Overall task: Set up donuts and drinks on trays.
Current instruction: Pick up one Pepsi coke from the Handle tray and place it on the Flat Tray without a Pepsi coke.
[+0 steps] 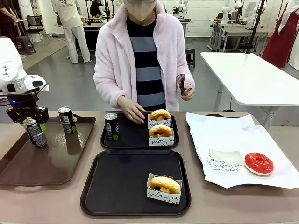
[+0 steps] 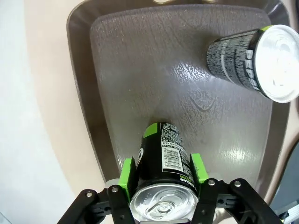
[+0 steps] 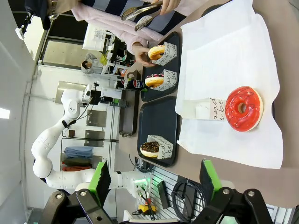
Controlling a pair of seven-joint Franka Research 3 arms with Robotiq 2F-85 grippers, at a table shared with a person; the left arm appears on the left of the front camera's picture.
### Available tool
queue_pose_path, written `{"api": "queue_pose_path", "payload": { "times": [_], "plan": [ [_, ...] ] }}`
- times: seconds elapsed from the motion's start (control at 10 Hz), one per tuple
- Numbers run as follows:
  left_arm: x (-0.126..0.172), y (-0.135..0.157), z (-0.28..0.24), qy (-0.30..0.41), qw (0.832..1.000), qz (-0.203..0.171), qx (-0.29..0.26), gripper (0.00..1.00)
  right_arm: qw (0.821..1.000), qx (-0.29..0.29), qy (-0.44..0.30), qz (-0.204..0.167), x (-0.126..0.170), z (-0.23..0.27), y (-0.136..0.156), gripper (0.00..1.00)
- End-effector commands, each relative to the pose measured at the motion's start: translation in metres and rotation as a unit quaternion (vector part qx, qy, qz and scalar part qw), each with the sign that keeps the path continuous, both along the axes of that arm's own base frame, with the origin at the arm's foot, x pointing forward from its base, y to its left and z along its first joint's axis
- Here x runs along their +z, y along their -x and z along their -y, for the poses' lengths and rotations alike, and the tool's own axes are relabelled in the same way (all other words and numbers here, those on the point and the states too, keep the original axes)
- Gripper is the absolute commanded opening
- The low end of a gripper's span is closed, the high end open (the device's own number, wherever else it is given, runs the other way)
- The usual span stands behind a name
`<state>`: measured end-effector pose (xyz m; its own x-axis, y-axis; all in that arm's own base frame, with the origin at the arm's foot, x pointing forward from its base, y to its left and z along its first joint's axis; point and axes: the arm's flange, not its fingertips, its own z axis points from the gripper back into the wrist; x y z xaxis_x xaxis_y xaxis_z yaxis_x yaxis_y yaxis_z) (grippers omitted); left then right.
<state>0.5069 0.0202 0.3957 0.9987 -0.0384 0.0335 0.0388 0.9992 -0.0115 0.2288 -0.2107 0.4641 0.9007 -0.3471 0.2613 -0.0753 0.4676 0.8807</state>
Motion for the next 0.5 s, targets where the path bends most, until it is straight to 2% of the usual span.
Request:
{"api": "queue_pose_path", "payload": {
  "times": [0.0,0.2,0.4],
  "plan": [
    [0.052,0.025,0.002,0.004,1.0,0.007,0.005,0.0,1.0,0.002,-0.007,0.008,0.0,0.0,-0.002,1.0],
    [0.099,0.065,0.009,-0.004,1.0,0.012,-0.003,0.0,1.0,0.002,-0.007,0.008,0.0,0.0,-0.002,1.0],
    [0.114,0.084,0.011,-0.003,1.0,0.026,-0.013,0.0,1.0,0.002,-0.007,0.008,0.0,0.0,-0.002,1.0]
  ]
}}
